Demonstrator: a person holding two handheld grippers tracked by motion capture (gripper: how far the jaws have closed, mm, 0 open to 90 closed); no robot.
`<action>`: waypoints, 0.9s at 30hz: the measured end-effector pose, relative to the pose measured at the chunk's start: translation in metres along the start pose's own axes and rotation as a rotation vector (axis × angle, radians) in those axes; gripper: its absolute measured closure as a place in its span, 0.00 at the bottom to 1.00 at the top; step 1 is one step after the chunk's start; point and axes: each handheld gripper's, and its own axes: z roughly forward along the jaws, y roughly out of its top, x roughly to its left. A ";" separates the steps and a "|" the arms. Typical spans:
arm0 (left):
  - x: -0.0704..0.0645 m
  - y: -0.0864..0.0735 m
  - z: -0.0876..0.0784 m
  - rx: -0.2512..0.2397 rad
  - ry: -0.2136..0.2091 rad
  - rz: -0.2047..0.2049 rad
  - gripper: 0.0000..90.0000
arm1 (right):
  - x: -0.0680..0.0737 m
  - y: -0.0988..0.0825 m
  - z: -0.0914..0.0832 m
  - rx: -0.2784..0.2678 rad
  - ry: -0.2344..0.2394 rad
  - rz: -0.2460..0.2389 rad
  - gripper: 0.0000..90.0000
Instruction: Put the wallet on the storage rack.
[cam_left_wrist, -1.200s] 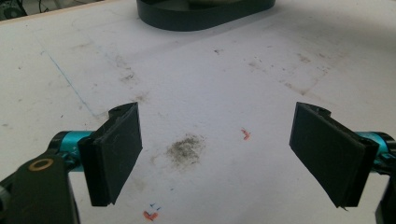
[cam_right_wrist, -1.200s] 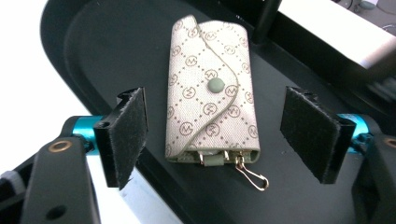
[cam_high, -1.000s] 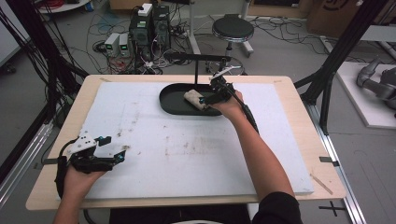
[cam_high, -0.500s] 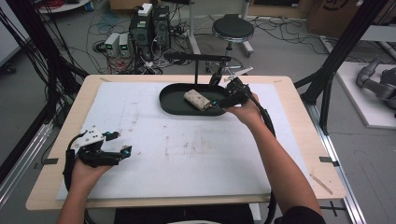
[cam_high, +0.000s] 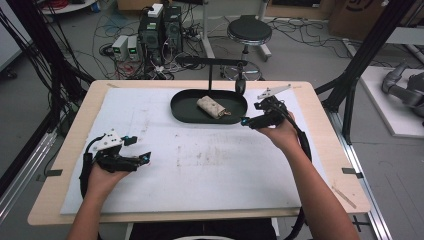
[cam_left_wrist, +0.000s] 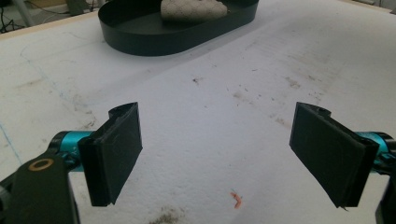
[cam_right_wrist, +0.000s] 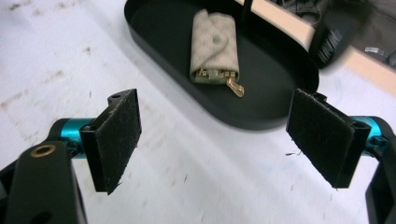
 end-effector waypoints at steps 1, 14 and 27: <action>0.000 0.001 0.001 -0.002 -0.002 0.004 0.19 | 0.001 -0.005 -0.003 -0.014 0.000 0.005 0.20; -0.005 0.004 0.011 0.005 -0.015 0.016 0.19 | 0.006 -0.055 -0.023 -0.058 -0.001 0.061 0.20; -0.008 0.001 0.014 0.010 -0.011 0.004 0.19 | 0.005 -0.103 -0.028 -0.109 -0.018 0.148 0.20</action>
